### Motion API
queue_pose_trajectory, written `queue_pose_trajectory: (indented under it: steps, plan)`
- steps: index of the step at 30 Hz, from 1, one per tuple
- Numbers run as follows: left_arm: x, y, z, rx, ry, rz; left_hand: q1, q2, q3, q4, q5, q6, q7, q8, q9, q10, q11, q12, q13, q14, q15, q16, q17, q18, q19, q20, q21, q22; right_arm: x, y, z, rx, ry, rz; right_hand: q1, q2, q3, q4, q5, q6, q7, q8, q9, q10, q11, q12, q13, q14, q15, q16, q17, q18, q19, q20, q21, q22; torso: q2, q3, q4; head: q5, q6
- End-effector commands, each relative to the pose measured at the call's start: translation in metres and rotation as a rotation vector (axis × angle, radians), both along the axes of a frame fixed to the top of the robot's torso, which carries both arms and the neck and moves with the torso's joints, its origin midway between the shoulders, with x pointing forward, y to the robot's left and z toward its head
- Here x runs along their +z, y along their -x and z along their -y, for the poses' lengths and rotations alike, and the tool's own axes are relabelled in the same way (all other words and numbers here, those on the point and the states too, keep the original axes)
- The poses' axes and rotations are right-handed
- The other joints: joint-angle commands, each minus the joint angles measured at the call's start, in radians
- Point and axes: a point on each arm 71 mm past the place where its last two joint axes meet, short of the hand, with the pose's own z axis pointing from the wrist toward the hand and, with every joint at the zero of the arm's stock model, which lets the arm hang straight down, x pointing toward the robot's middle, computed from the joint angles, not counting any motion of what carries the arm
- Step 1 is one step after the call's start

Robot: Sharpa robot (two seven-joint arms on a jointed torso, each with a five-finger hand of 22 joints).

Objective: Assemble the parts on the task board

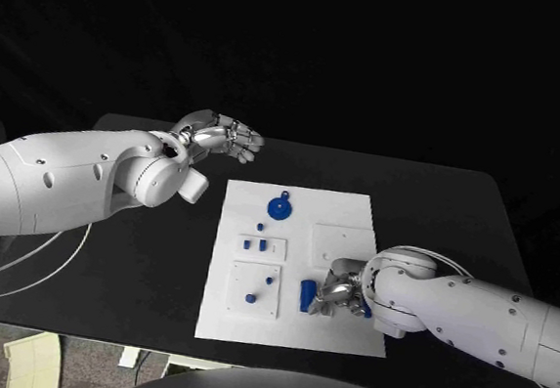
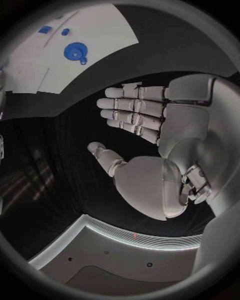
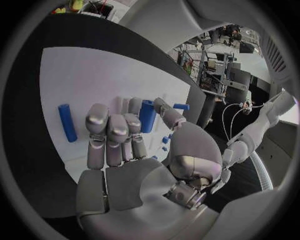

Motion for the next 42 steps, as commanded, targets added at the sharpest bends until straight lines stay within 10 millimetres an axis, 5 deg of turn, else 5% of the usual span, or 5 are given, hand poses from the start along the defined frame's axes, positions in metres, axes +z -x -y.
queue_pose_trajectory:
  steps: [1,23,30,34,42]
  plan:
    - [0.001,0.001,0.003,-0.018,0.005,0.005,-0.002,0.001,0.002,0.003,-0.002,-0.006,-0.004,0.005,-0.001,0.000,0.003,-0.004,-0.001,0.007,-0.002,-0.007,0.002,0.017,0.005,0.001,-0.004,0.002,-0.011,0.006,0.005,0.012,0.059,-0.010,0.007,0.000,-0.001,-0.005,-0.006,-0.001,0.002,-0.015,-0.007,0.005,-0.002,-0.006,0.001,0.001,-0.006,-0.007,0.001,0.082,0.002,0.004,0.002,0.009,0.000,-0.0006,0.0002,0.000,0.000]
    - [0.001,0.001,0.002,-0.016,0.005,0.006,-0.001,0.001,0.003,0.003,-0.002,-0.006,-0.004,0.005,-0.001,0.001,0.003,-0.004,-0.001,0.007,-0.002,-0.008,0.003,0.017,0.005,0.002,-0.005,0.002,-0.011,0.009,0.005,0.025,0.036,-0.004,0.028,0.015,-0.001,-0.028,-0.037,0.005,0.000,-0.016,-0.005,0.013,-0.003,-0.004,0.008,0.003,-0.006,-0.009,0.004,0.082,0.003,0.006,0.002,0.009,0.000,-0.0005,0.0007,0.000,-0.002]
    - [0.001,0.000,0.001,-0.014,0.007,0.007,-0.001,0.001,0.003,0.003,-0.002,-0.006,-0.004,0.005,-0.001,0.001,0.003,-0.004,-0.001,0.007,-0.002,-0.008,0.003,0.017,0.005,0.002,-0.005,0.003,-0.008,0.011,0.009,-0.004,-0.028,0.003,0.025,-0.017,-0.010,-0.032,-0.039,0.004,0.001,-0.018,-0.005,0.011,-0.002,-0.007,0.006,0.003,-0.006,-0.010,0.004,0.082,0.002,0.007,0.001,0.008,0.000,0.0002,-0.0008,0.001,0.000]
    - [0.001,0.000,0.001,-0.012,0.007,0.007,-0.006,0.000,0.000,0.005,-0.002,-0.006,-0.004,0.005,-0.001,0.000,0.003,-0.004,-0.001,0.007,-0.001,-0.009,0.004,0.016,0.005,0.002,-0.006,0.003,-0.004,0.012,0.011,-0.011,-0.052,0.015,-0.012,-0.070,-0.040,-0.014,-0.043,-0.006,0.003,-0.023,-0.006,0.001,-0.001,-0.014,0.000,0.001,-0.005,-0.013,0.004,0.082,0.001,0.006,-0.002,0.006,0.000,0.0003,0.0002,0.001,0.001]
    - [0.001,0.000,0.000,-0.011,0.006,0.007,-0.007,-0.001,0.000,0.005,-0.002,-0.006,-0.004,0.005,-0.001,0.000,0.003,-0.004,-0.001,0.007,-0.001,-0.009,0.005,0.016,0.005,0.002,-0.006,0.003,0.015,0.007,0.021,-0.028,-0.093,0.055,-0.032,-0.088,-0.072,-0.001,-0.045,-0.010,0.003,-0.025,-0.002,-0.002,-0.002,-0.015,0.003,0.000,-0.007,-0.015,0.005,0.082,-0.001,-0.001,-0.006,0.004,0.000,0.0004,-0.0001,0.001,0.002]
